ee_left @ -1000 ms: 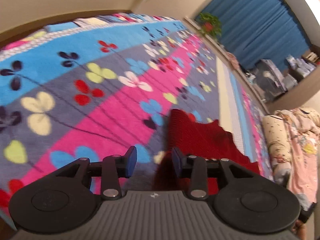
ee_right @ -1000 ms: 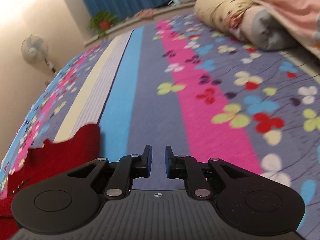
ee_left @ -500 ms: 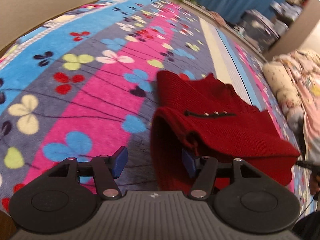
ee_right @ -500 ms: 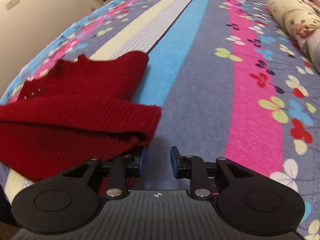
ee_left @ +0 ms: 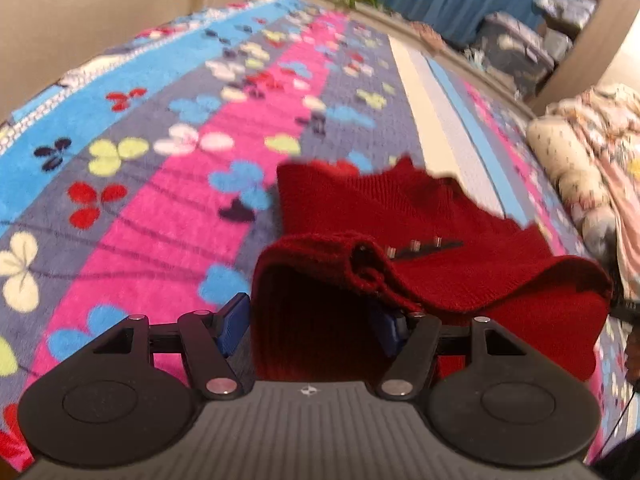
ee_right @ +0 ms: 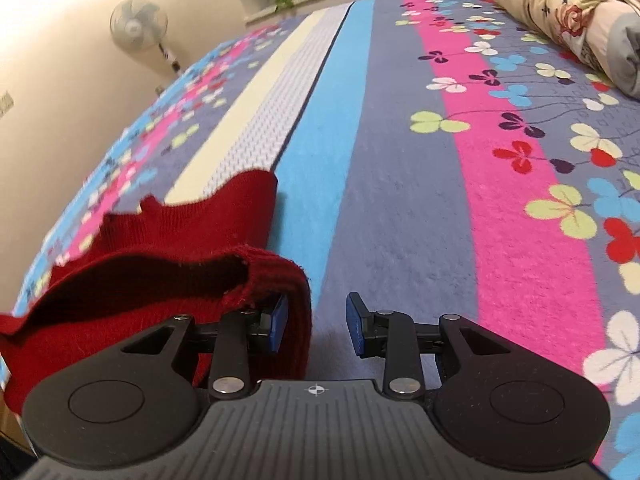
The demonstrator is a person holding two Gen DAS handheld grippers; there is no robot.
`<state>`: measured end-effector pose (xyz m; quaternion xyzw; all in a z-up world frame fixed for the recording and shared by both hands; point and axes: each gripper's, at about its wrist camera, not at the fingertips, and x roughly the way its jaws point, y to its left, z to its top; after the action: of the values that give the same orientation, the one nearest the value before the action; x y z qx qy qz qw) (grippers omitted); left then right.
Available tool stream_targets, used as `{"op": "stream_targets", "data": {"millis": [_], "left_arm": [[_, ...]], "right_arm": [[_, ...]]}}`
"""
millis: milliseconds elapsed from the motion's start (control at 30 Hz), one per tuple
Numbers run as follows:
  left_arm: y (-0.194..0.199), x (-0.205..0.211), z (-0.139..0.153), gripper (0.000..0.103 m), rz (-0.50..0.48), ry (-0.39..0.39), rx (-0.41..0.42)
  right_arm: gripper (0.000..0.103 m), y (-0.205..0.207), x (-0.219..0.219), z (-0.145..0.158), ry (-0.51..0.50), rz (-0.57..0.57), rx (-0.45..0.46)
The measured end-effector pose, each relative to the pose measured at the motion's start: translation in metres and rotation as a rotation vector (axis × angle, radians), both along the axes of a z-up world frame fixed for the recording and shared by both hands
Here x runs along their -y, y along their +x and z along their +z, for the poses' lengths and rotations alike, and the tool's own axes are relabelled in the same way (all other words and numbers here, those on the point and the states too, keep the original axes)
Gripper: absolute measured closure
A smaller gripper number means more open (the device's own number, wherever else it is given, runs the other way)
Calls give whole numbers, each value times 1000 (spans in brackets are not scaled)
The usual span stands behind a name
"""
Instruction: Fold small clothes
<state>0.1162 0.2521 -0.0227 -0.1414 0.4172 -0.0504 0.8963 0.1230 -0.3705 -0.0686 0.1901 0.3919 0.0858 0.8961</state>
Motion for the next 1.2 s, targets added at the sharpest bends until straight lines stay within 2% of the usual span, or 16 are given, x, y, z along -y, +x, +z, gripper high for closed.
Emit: {"op": "stream_targets", "data": {"millis": [100, 167, 233, 367, 567, 700, 733, 767, 800, 833, 867, 967, 1033, 1100, 1200], "left_arm": [[4, -6, 10, 33, 78, -57, 75], [10, -10, 9, 33, 120, -91, 66], [18, -9, 3, 33, 138, -81, 14], [24, -2, -3, 33, 105, -35, -10], [29, 2, -10, 33, 88, -29, -25], [31, 9, -9, 36, 70, -11, -6], [31, 11, -9, 39, 65, -2, -1], [31, 13, -9, 48, 61, 9, 3], [31, 15, -8, 64, 58, 29, 7], [32, 16, -8, 73, 54, 43, 12], [32, 17, -8, 87, 44, 44, 17], [29, 20, -3, 88, 32, 85, 68], [29, 19, -1, 88, 40, 84, 85], [31, 15, -1, 88, 62, 73, 74], [35, 10, -7, 87, 81, 39, 18]], "right_arm": [[70, 5, 4, -8, 54, -49, -11], [69, 8, 5, -11, 60, -74, -11], [69, 9, 6, -11, 74, -92, -2], [69, 11, 8, -12, 74, -113, 9], [69, 16, 6, -13, 83, -107, 17], [69, 20, 4, -18, 88, -94, 11], [70, 21, 3, -18, 86, -91, 13], [74, 22, 2, -18, 81, -88, 15], [79, 22, 1, -18, 78, -86, 20], [94, 22, 0, -16, 80, -79, 29], [103, 22, -1, -15, 86, -67, 40], [103, 18, -3, -5, 58, -71, 109], [103, 17, 3, 0, 75, -108, 142], [103, 18, 13, 0, 85, -159, 126], [103, 23, 24, -10, 95, -214, 50]]}}
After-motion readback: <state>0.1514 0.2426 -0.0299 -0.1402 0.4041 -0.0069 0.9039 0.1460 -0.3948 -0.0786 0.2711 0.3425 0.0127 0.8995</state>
